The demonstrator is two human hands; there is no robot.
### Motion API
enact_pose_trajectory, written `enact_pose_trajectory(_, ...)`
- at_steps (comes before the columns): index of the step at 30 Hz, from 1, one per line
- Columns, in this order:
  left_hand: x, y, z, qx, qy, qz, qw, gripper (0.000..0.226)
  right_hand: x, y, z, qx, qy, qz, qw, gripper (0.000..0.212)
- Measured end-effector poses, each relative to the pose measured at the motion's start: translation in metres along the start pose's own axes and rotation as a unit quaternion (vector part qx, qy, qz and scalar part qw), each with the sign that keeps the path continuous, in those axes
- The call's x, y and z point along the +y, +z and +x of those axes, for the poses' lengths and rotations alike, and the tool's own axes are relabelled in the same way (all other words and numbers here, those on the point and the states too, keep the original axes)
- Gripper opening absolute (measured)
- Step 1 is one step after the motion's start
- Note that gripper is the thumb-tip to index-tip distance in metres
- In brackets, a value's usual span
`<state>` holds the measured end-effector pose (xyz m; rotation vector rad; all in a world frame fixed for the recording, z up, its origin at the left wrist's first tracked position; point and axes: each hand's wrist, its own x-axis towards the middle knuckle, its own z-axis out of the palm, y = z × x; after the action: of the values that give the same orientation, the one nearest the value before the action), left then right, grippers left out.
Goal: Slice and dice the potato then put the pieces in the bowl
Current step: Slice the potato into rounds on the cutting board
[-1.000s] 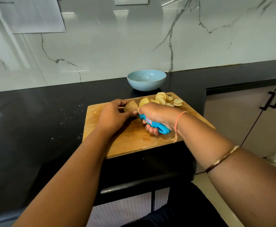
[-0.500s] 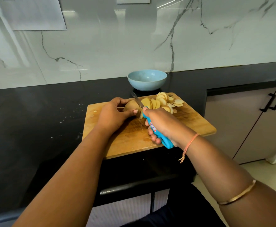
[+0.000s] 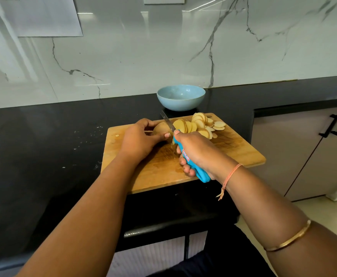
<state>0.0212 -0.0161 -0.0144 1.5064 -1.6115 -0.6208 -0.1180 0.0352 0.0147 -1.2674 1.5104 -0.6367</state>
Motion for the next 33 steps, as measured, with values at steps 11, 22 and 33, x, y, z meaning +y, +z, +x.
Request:
enact_pose_trajectory(11, 0.003, 0.001, -0.004, -0.007, 0.026, 0.012, 1.000, 0.039, -0.018, -0.008, 0.011, -0.066, 0.091, -0.014, 0.994, 0.033)
enact_pose_trajectory(22, 0.001, 0.001, 0.001, 0.023, -0.018, 0.029, 0.999, 0.045, -0.013, -0.016, -0.011, -0.022, 0.071, -0.206, 0.976, 0.031)
enact_pose_trajectory(33, 0.003, -0.003, -0.004, -0.007, 0.011, 0.023, 1.000, 0.035, -0.002, -0.013, -0.009, 0.018, -0.002, -0.032, 0.999, 0.047)
